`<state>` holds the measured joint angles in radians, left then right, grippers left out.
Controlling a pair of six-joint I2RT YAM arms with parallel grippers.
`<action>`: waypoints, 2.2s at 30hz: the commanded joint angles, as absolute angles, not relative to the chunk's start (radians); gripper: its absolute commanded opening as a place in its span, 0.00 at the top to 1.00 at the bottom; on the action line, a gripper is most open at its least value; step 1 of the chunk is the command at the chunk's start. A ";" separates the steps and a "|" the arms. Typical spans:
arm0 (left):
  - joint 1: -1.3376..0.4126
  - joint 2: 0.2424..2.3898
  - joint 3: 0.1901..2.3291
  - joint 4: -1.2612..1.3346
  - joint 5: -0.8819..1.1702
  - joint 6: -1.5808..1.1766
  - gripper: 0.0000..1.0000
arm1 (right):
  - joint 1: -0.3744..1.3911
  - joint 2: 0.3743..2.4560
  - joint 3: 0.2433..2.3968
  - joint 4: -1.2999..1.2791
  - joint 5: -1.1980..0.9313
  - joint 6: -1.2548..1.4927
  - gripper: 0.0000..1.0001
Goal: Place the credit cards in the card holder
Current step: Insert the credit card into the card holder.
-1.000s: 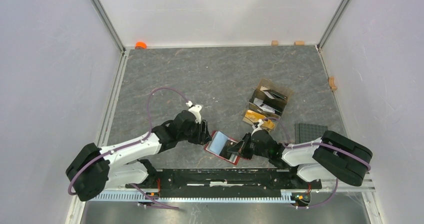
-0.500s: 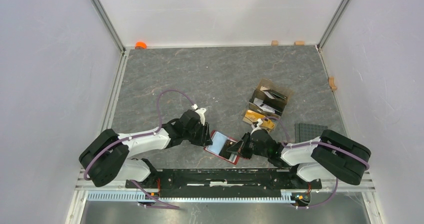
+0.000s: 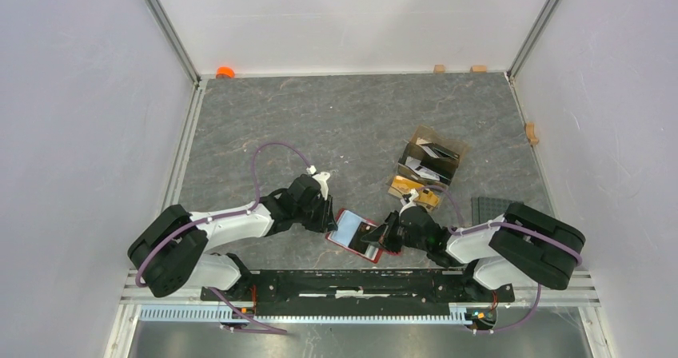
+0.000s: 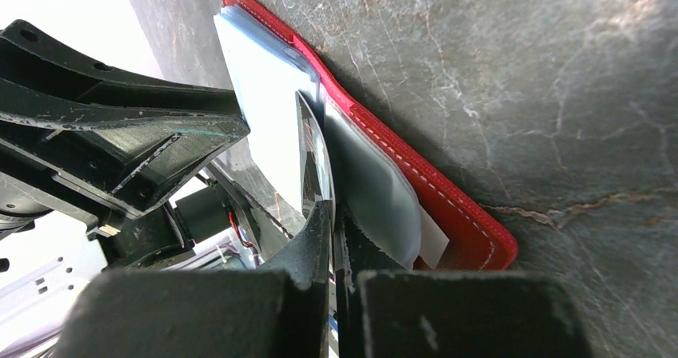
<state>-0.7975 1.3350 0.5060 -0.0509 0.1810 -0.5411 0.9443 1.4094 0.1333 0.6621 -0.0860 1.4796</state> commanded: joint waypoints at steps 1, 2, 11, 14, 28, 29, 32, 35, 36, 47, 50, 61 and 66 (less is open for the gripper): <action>-0.804 1.368 0.507 -0.067 0.151 -0.506 0.71 | 0.945 1.454 0.138 0.517 -0.007 1.460 1.00; -0.804 1.368 0.507 -0.071 0.147 -0.503 0.71 | 0.946 1.451 0.136 0.512 -0.006 1.464 1.00; -0.804 1.372 0.508 -0.077 0.141 -0.498 0.73 | 0.940 1.438 0.143 0.482 0.054 1.464 1.00; -0.804 1.371 0.509 -0.077 0.142 -0.498 0.73 | 0.937 1.448 0.163 0.471 0.057 1.453 1.00; -0.804 1.371 0.502 -0.071 0.156 -0.498 0.77 | 0.935 1.490 0.187 0.516 0.068 1.460 1.00; -0.803 1.371 0.502 -0.073 0.154 -0.497 0.77 | 0.935 1.490 0.190 0.514 0.069 1.458 1.00; -0.804 1.371 0.502 -0.077 0.140 -0.496 0.78 | 0.932 1.491 0.191 0.513 0.071 1.457 1.00; -0.803 1.376 0.506 -0.095 0.109 -0.492 0.79 | 0.927 1.475 0.178 0.495 0.080 1.462 1.00; -0.804 1.376 0.507 -0.098 0.102 -0.492 0.79 | 0.925 1.461 0.170 0.486 0.088 1.465 1.00; -0.803 1.381 0.520 -0.122 0.064 -0.499 0.84 | 0.905 1.385 0.166 0.430 0.133 1.434 1.00; -0.804 1.382 0.521 -0.124 0.064 -0.498 0.85 | 0.905 1.422 0.191 0.427 0.093 1.410 1.00; -0.804 1.385 0.522 -0.126 0.070 -0.499 0.85 | 0.947 1.456 0.180 0.465 0.003 1.447 1.00; -0.804 1.382 0.525 -0.129 0.064 -0.498 0.86 | 0.962 1.416 0.139 0.423 0.003 1.486 1.00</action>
